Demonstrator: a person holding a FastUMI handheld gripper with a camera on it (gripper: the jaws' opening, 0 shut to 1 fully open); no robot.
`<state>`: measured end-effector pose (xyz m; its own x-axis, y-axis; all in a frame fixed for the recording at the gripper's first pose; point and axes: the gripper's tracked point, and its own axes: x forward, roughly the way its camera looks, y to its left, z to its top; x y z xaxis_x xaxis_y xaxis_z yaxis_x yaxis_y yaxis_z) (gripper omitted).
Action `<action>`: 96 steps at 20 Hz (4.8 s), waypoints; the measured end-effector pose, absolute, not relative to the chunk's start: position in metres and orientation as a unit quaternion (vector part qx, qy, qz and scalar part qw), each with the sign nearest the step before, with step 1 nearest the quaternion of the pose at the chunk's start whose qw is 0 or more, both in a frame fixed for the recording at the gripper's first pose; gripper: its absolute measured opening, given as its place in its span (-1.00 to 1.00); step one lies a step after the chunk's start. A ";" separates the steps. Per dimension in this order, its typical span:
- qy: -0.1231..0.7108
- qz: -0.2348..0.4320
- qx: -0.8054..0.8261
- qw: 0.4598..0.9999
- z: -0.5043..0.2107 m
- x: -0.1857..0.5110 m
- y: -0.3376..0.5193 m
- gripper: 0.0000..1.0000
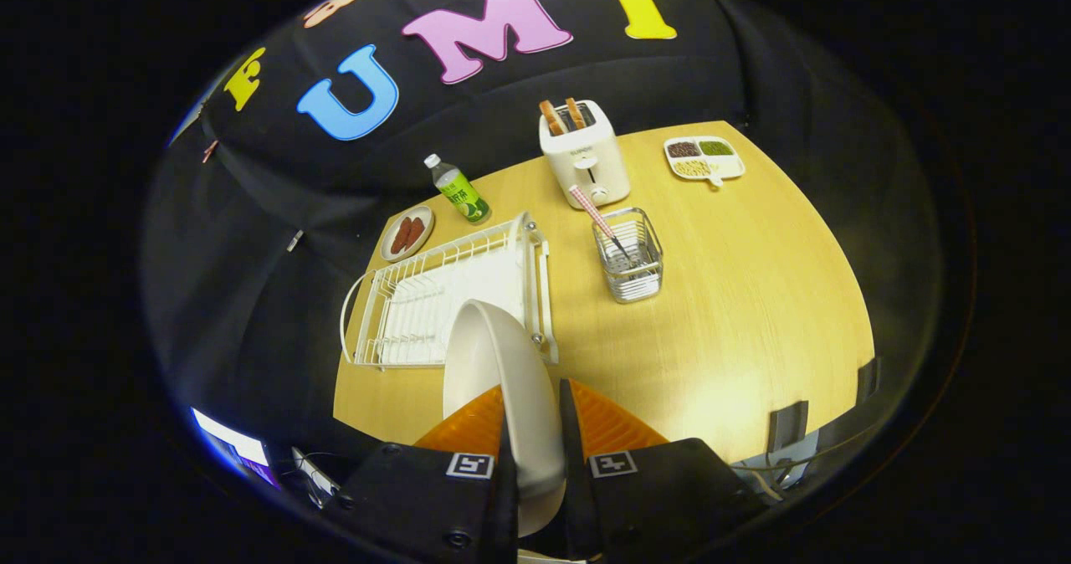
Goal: Take the plate from the dish rack, then take the spoon from the basket and place it into the plate.
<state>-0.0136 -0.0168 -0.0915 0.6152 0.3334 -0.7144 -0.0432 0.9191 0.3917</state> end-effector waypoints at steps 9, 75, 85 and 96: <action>0.477 0.046 0.211 0.852 -0.166 -0.035 -0.062 -0.46; 0.320 0.092 0.033 0.942 -0.156 0.275 -0.012 -0.40; 0.273 0.073 -0.002 0.959 -0.115 0.278 -0.041 -0.77; 0.205 0.111 0.031 0.972 0.004 0.245 -0.050 -0.77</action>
